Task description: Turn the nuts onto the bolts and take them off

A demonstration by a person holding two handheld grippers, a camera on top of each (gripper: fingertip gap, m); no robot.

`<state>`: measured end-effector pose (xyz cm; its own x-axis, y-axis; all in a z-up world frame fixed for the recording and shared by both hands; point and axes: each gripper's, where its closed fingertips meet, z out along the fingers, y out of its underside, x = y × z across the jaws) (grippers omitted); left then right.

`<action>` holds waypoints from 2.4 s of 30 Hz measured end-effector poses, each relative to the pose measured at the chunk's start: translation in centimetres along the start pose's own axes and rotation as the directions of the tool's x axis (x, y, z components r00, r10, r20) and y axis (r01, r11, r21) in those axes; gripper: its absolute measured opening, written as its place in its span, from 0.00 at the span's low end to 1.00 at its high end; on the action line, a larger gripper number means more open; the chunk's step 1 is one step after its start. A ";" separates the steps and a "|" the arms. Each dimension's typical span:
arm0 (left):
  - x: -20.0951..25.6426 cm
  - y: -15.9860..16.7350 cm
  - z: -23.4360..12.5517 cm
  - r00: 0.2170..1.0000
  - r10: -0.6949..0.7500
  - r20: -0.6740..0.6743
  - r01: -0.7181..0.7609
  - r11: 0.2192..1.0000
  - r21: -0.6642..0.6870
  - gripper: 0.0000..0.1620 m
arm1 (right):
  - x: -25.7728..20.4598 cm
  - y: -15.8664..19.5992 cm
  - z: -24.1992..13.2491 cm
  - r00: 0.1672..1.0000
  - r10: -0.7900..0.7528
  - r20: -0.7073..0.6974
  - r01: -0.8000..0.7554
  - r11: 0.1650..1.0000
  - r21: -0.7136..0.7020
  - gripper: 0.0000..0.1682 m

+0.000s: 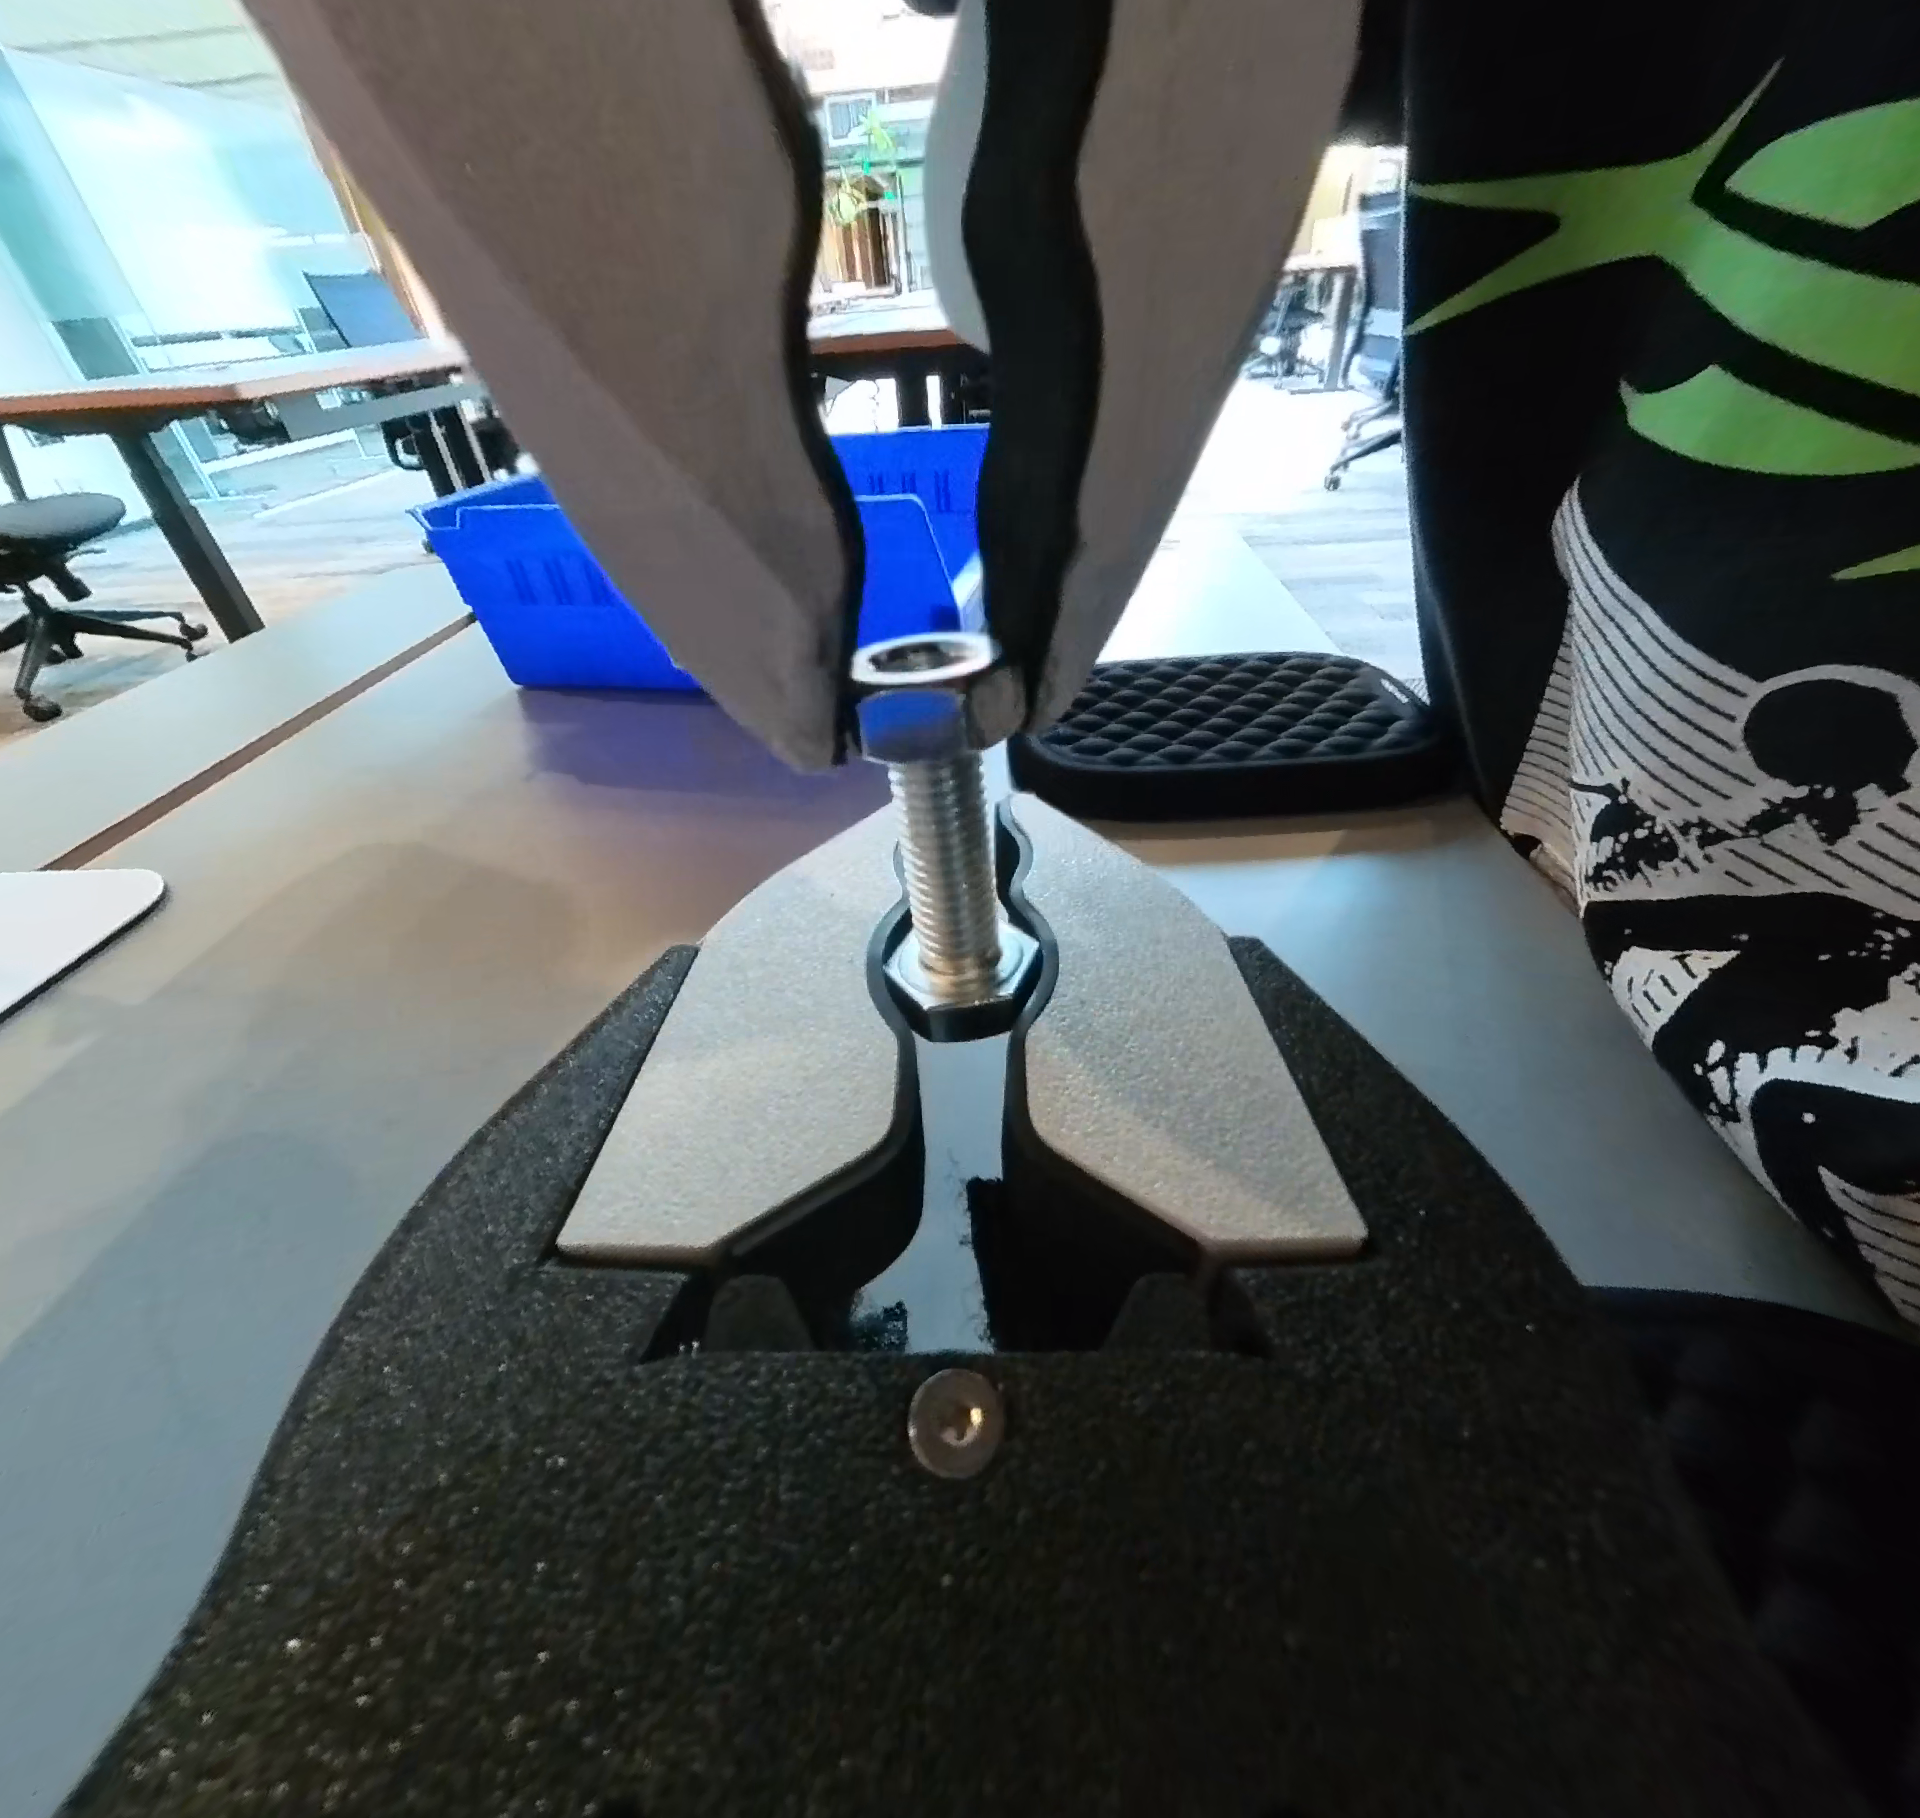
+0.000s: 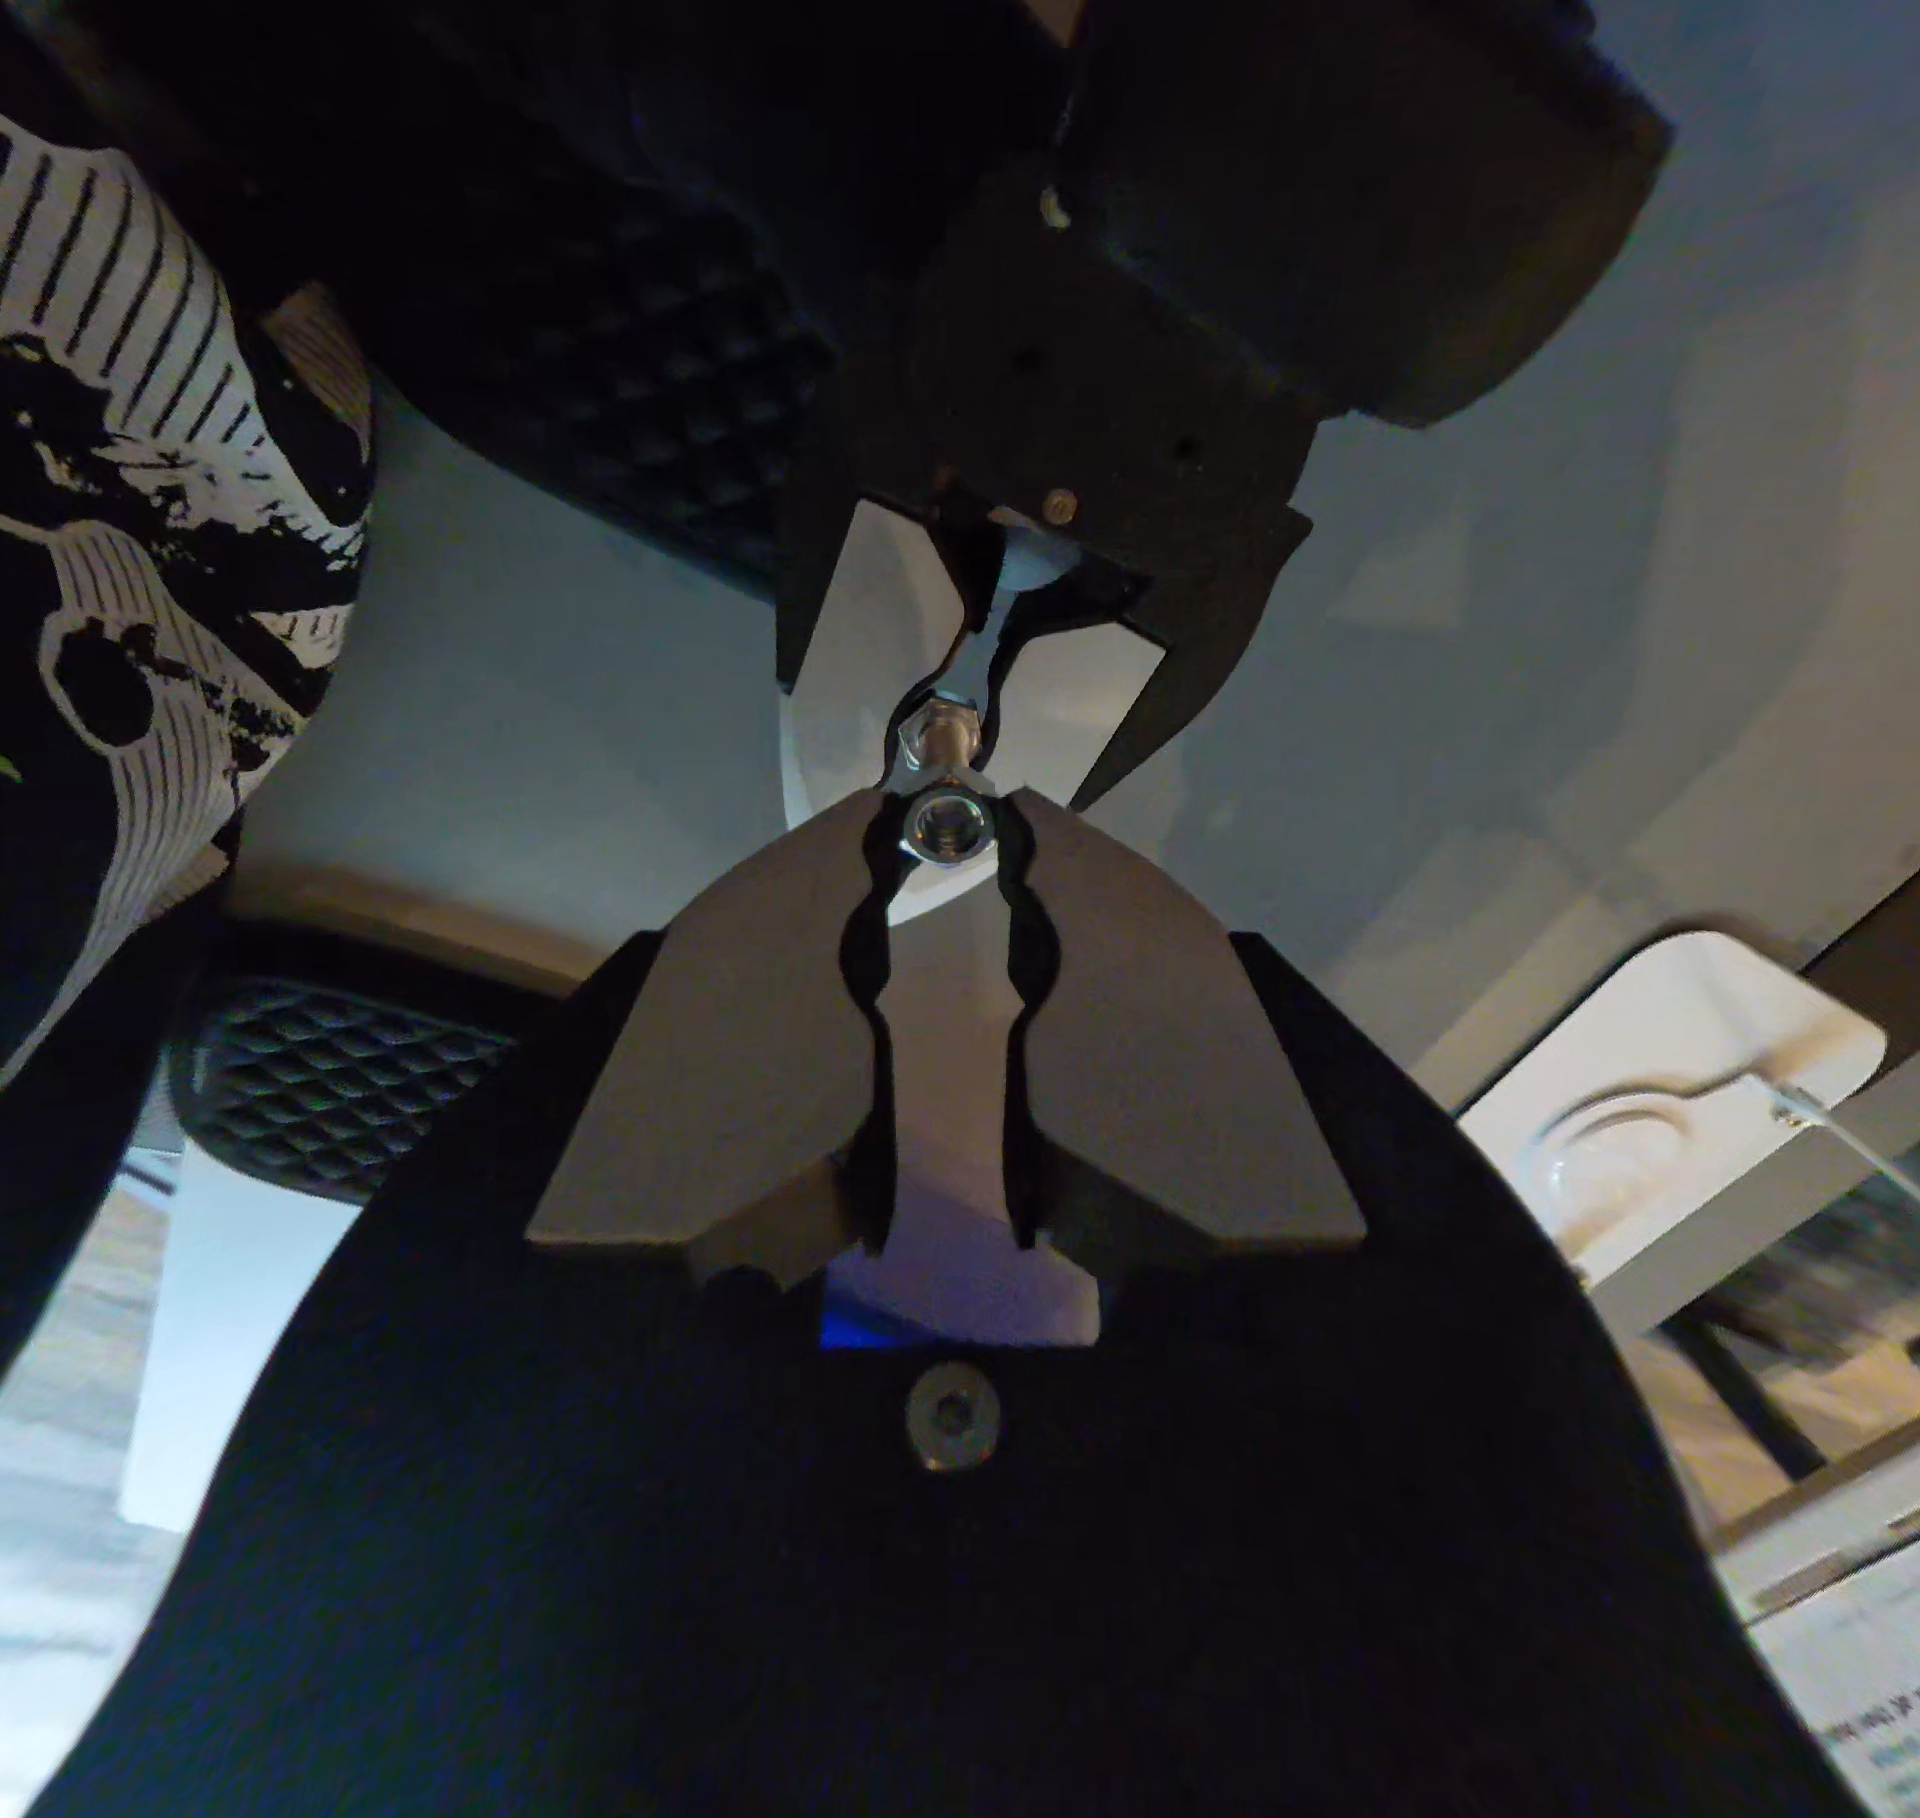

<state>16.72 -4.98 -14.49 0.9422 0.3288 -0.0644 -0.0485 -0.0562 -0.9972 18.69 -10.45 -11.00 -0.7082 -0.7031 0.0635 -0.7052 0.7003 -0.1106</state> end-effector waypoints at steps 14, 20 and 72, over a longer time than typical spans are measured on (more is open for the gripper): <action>0.2 -0.2 -0.2 1.000 -0.004 -0.019 0.004 1.000 0.018 0.07 | -0.2 -0.8 -1.4 0.611 -0.791 -0.019 0.786 0.604 0.135 0.20; 0.3 -0.2 -0.2 1.000 -0.003 -0.022 0.003 1.000 0.017 0.07 | -0.3 -0.6 -0.3 0.562 -0.826 0.042 0.814 0.562 0.146 0.17; 0.1 -0.3 -0.2 1.000 0.004 0.006 -0.005 1.000 0.024 0.07 | 0.3 0.0 -0.1 1.000 -0.019 0.020 0.019 1.000 -0.017 0.12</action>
<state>16.87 -5.11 -14.21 0.9399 0.3345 -0.0690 -0.0607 -0.0352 -0.9975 18.50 -10.70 -10.91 -0.6938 -0.7187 0.0458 -0.7193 0.6886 -0.0921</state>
